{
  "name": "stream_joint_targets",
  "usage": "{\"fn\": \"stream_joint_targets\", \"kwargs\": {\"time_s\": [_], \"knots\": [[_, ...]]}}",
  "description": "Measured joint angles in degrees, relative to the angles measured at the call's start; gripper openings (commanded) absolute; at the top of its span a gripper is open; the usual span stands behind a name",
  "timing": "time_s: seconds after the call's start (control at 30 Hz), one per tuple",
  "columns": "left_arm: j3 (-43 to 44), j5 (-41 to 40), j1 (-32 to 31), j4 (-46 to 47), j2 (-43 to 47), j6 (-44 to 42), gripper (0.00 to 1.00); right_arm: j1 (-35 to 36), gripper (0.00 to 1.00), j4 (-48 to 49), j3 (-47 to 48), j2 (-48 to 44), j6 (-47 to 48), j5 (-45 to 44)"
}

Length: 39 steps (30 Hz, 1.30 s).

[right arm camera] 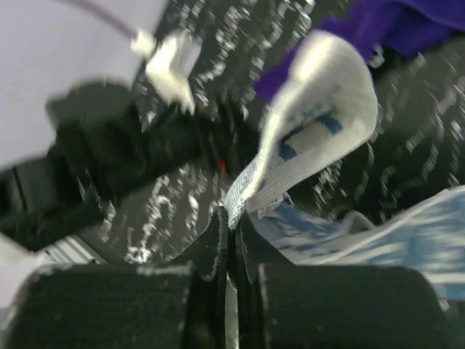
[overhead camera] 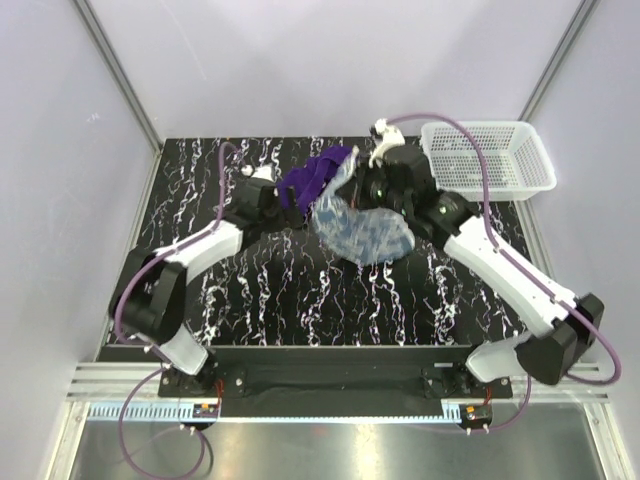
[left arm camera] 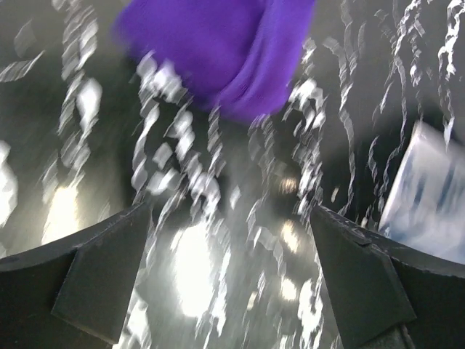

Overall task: Roll the towels
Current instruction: Move the towel to the center of the board

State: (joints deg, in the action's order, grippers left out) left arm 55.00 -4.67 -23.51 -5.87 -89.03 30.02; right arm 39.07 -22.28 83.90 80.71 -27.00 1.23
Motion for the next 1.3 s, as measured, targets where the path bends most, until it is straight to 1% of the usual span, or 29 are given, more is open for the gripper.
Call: {"fn": "stream_joint_targets", "kwargs": {"time_s": [0.07,0.17,0.33,0.43,0.47,0.5,0.57,0.6,0.63,0.7,0.83,0.9,1.03,1.07,1.1,1.13,1.17,1.2,1.3], "knots": [[6.3,0.0,-1.0,0.3,-7.2,-1.1,0.99,0.0,0.00,-3.1,-3.0,-3.0,0.0,-1.7],[13.8,-0.2,-1.7,-0.8,-15.1,-1.7,0.99,0.0,0.00,-6.3,-5.8,-9.3,0.0,-3.8],[28.3,-4.0,-1.8,-7.0,-27.4,-0.8,0.99,0.0,0.00,-7.9,-7.6,-19.3,0.1,-6.2],[34.9,-6.3,-1.6,-11.4,-33.1,0.3,0.99,0.0,0.00,-8.9,-8.6,-22.3,0.1,-7.1],[37.2,-6.7,-1.5,-13.3,-34.8,0.6,0.95,0.0,0.00,-9.4,-9.2,-22.8,0.1,-7.6],[39.3,-7.1,-1.4,-14.7,-36.2,0.8,0.86,0.0,0.00,-9.8,-9.7,-22.9,0.2,-7.8],[43.5,-7.8,-1.0,-16.8,-38.8,1.5,0.49,0.0,0.00,-10.8,-10.8,-22.9,0.3,-8.3],[44.6,-7.8,-0.7,-17.2,-39.4,1.9,0.08,0.0,0.00,-11.1,-11.6,-22.9,0.3,-8.5],[44.9,-7.8,-0.3,-17.2,-39.6,2.4,0.00,0.0,0.00,-11.5,-12.2,-22.9,0.4,-8.8],[44.9,-7.3,1.0,-17.7,-39.7,2.4,0.00,0.0,0.00,-12.4,-13.4,-22.8,0.5,-9.4],[43.3,-5.3,6.0,-16.4,-38.9,3.1,0.00,0.0,0.00,-12.7,-14.8,-22.4,0.6,-9.6],[40.0,-3.7,10.7,-15.2,-36.5,3.8,0.00,0.0,0.00,-12.6,-15.3,-21.6,0.6,-9.5],[32.8,-3.0,23.6,-14.8,-28.7,5.4,0.00,0.0,0.00,-11.7,-15.8,-19.3,0.6,-8.7],[31.6,-3.3,27.3,-14.9,-26.5,5.6,0.13,0.0,0.00,-11.5,-15.8,-18.7,0.6,-8.5],[31.0,-3.8,30.2,-15.1,-24.5,5.8,0.31,0.0,0.00,-11.1,-15.9,-18.3,0.5,-8.0],[30.6,-4.5,32.8,-15.2,-22.6,5.7,0.52,0.0,0.00,-10.6,-16.0,-17.7,0.5,-7.6],[30.6,-4.7,35.0,-15.3,-20.7,6.1,0.90,0.0,0.00,-10.1,-16.0,-17.2,0.5,-7.1],[30.6,-5.0,36.7,-15.1,-18.8,6.4,0.99,0.0,0.00,-9.3,-16.0,-16.5,0.4,-6.1],[30.6,-4.6,37.4,-15.2,-15.8,6.3,0.99,0.0,0.00,-7.1,-16.0,-14.4,0.3,-2.4]]}}
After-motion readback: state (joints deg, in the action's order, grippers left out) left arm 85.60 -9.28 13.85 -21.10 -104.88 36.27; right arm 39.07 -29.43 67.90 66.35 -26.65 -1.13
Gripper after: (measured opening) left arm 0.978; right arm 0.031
